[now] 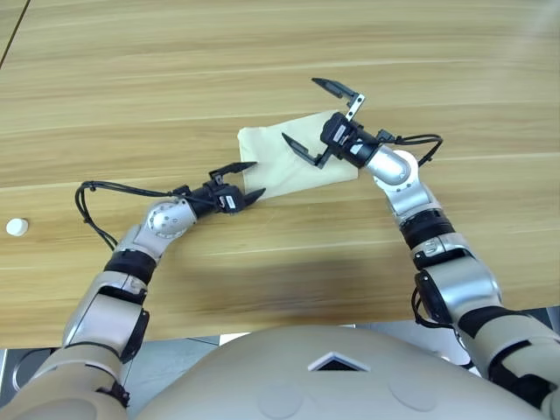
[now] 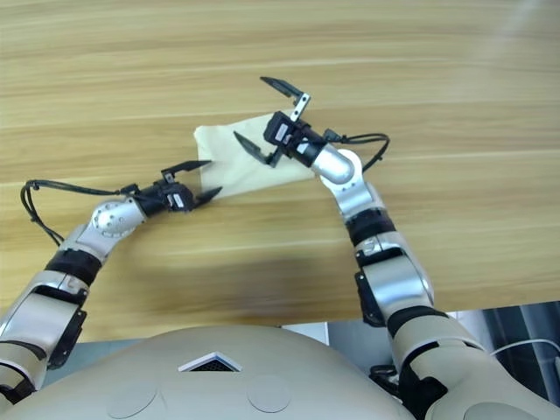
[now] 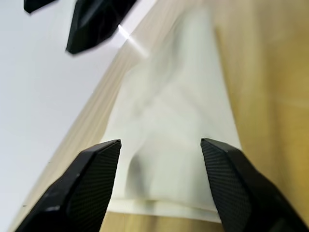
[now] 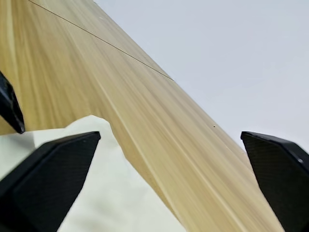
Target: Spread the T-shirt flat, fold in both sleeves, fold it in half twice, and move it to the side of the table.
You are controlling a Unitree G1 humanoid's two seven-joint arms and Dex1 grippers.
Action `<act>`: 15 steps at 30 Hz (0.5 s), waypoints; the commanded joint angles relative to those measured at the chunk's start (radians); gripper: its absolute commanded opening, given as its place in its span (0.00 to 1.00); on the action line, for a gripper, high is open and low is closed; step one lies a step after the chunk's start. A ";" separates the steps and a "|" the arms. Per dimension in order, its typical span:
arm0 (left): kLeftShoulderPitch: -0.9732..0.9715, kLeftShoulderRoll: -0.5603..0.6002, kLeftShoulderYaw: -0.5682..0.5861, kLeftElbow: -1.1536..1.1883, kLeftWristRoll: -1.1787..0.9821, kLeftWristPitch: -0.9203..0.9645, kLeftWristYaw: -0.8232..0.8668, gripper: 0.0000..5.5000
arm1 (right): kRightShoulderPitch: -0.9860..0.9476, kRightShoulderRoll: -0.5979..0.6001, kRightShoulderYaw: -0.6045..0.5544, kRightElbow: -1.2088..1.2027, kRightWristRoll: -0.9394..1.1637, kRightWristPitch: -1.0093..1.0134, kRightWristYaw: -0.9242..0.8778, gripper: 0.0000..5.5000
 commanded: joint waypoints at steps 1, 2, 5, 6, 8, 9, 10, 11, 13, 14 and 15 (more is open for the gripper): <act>0.054 0.021 0.012 -0.104 -0.193 0.005 -0.148 0.56 | -0.024 0.012 0.084 0.079 -0.172 0.017 -0.091 0.98; 0.064 0.027 0.024 -0.138 -0.256 0.009 -0.183 0.56 | -0.033 0.019 0.098 0.098 -0.198 0.015 -0.107 0.98; 0.061 0.013 0.088 -0.200 -0.398 0.037 -0.217 0.56 | -0.063 0.035 0.106 0.138 -0.222 0.006 -0.127 0.98; 0.046 -0.003 0.120 -0.206 -0.433 0.052 -0.206 0.56 | -0.072 0.039 0.108 0.152 -0.230 0.004 -0.136 0.98; 0.024 -0.036 0.178 -0.227 -0.519 0.082 -0.200 0.56 | -0.084 0.049 0.114 0.177 -0.244 0.000 -0.150 0.98; 0.026 -0.047 0.199 -0.248 -0.573 0.099 -0.223 0.56 | -0.089 0.053 0.120 0.187 -0.250 -0.004 -0.153 0.98; 0.038 -0.051 0.210 -0.277 -0.629 0.119 -0.263 0.56 | -0.093 0.056 0.123 0.194 -0.252 -0.008 -0.155 0.98; 0.053 -0.051 0.213 -0.307 -0.673 0.137 -0.308 0.56 | -0.097 0.057 0.127 0.199 -0.255 -0.011 -0.157 0.98; 0.095 -0.043 0.204 -0.363 -0.733 0.163 -0.402 0.56 | -0.105 0.059 0.130 0.203 -0.259 -0.018 -0.155 0.98; 0.110 -0.043 0.200 -0.377 -0.742 0.167 -0.437 0.56 | -0.111 0.060 0.133 0.208 -0.264 -0.021 -0.152 0.98; 0.120 -0.046 0.201 -0.385 -0.745 0.171 -0.464 0.56 | -0.122 0.062 0.139 0.222 -0.272 -0.021 -0.144 0.98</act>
